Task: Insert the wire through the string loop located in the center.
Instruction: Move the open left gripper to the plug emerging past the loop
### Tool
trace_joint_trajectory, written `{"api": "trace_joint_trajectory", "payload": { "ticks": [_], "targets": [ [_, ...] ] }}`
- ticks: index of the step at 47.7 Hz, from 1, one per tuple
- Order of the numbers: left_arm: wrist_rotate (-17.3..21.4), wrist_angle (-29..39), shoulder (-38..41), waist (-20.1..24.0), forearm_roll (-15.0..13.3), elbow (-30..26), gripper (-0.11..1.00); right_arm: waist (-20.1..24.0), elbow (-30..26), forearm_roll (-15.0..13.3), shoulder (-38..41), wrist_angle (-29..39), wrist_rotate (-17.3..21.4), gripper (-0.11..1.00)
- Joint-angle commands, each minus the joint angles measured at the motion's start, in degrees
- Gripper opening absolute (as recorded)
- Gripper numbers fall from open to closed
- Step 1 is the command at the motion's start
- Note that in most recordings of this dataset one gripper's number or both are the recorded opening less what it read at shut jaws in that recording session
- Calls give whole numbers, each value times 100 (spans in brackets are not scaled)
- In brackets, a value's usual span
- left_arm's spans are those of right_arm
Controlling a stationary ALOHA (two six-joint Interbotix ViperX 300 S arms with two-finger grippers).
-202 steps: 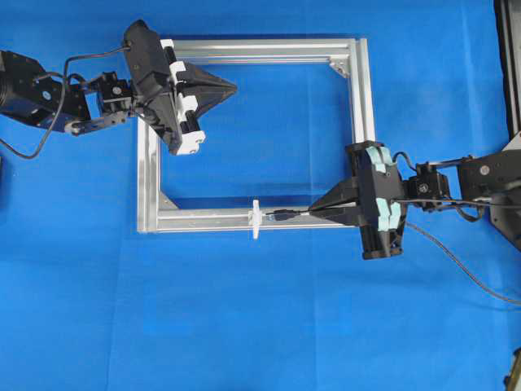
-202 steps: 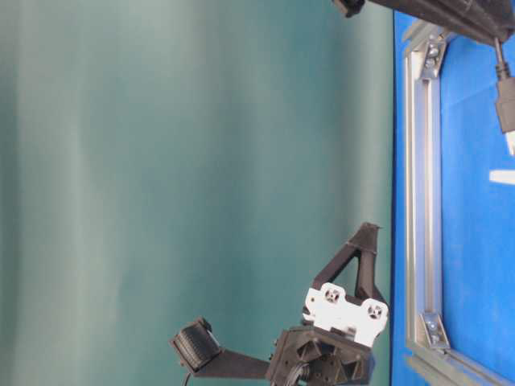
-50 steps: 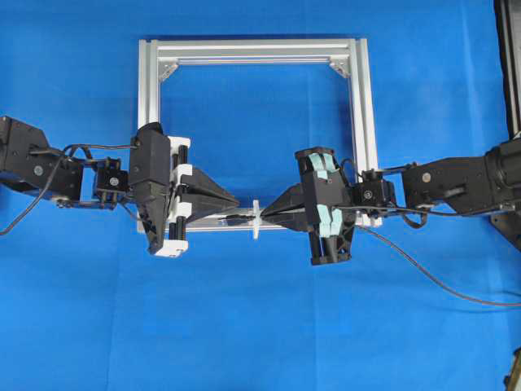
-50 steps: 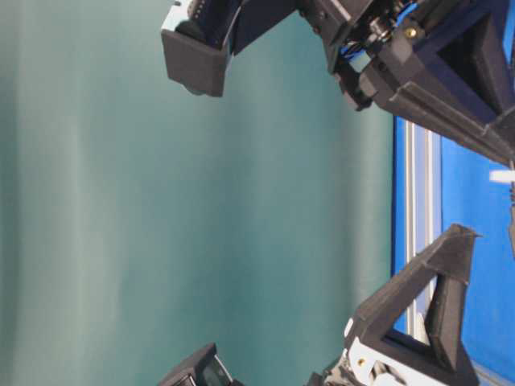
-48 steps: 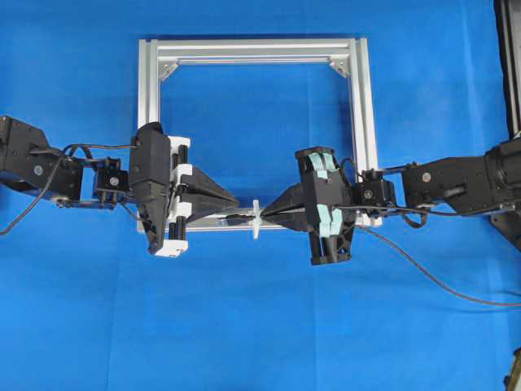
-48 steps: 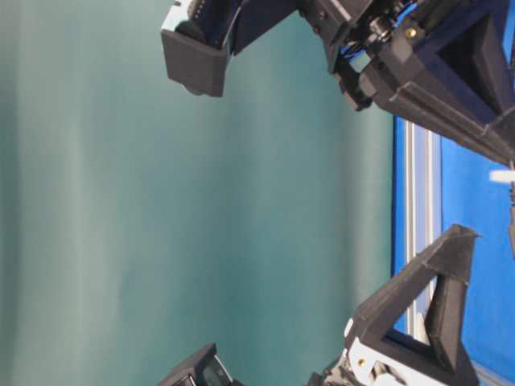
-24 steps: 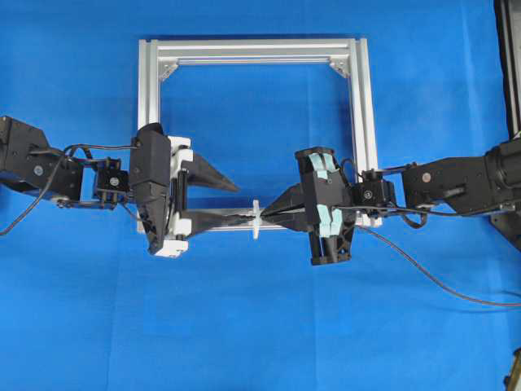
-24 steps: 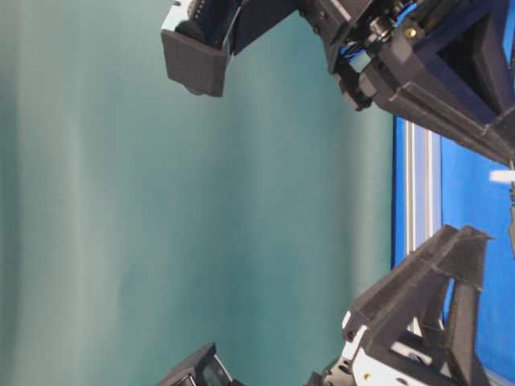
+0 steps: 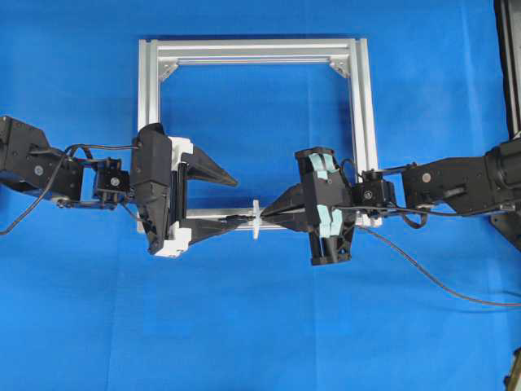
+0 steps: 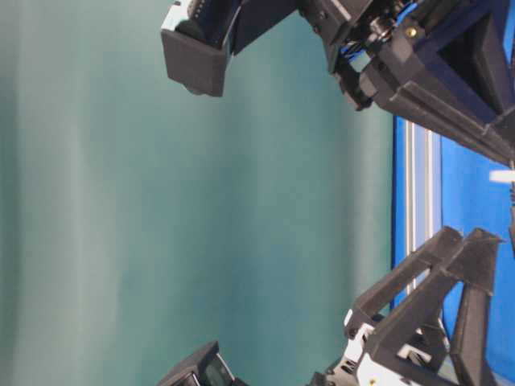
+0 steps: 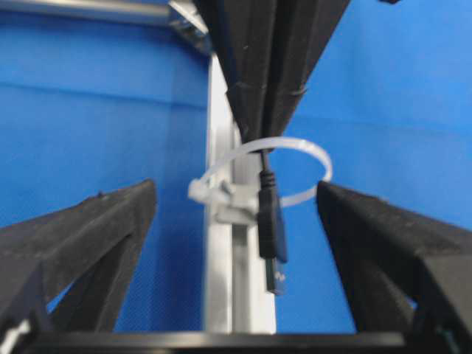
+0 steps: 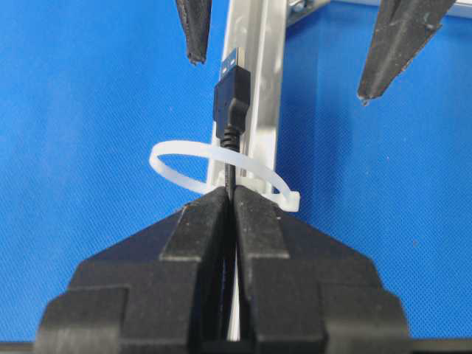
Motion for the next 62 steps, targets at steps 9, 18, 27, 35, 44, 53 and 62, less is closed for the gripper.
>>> {"api": "trace_joint_trajectory", "payload": {
  "ticks": [9, 18, 27, 35, 44, 53, 62],
  "targets": [
    [-9, 70, -132, -18, 18, -114, 92, 18, -70, 0, -62, -35, 0, -3],
    [-9, 325, 26, -18, 18, -220, 92, 18, -79, -9, -62, -53, -9, -3],
    [-9, 536, 229, 26, 18, -316, 92, 18, -70, 0, -62, -44, -9, -3],
    [-9, 686, 246, 35, 18, -387, 92, 18, -70, -9, -62, -35, -9, -3],
    [-9, 686, 246, 35, 18, -404, 92, 18, -70, -9, -62, -35, -9, -3],
    [-9, 686, 246, 35, 9, -404, 92, 18, -70, 0, -62, -35, -9, -3],
    [-9, 686, 246, 35, 18, -404, 92, 18, -70, 0, -62, -35, -9, -3]
  ]
}}
